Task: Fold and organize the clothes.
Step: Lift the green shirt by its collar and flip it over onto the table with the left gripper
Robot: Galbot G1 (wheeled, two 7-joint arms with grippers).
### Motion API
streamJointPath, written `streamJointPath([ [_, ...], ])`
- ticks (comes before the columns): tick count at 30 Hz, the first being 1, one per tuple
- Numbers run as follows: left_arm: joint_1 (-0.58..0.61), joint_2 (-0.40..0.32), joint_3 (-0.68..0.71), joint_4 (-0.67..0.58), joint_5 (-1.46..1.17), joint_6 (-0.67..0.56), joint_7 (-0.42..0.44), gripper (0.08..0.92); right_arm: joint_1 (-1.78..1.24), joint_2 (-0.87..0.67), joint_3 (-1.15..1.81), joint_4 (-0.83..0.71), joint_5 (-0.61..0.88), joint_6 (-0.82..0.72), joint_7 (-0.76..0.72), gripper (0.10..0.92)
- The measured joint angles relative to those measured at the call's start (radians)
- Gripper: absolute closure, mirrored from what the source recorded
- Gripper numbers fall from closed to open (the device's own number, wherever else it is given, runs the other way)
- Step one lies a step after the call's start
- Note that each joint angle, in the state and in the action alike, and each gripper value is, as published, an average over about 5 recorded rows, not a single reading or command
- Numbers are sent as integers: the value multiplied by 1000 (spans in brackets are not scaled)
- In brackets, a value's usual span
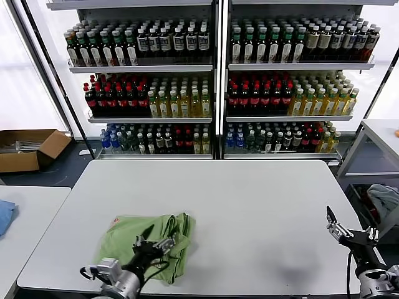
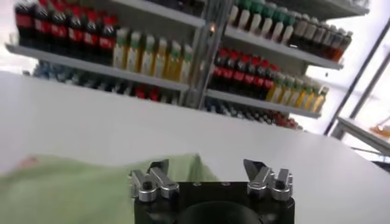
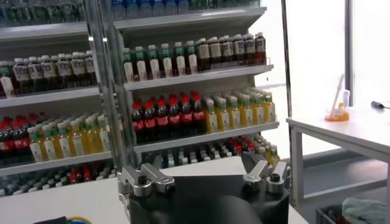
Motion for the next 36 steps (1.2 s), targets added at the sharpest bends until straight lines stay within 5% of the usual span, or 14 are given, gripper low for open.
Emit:
streamJointPath([
  [14,-10,84,-286,132,-69,26,62,177,-10,21,-48,-14,-40,27,-19,203],
  [36,-27,-5,-233,295,7,-6,75,190,-33,23,-48,-28,-72,49,-30,203],
])
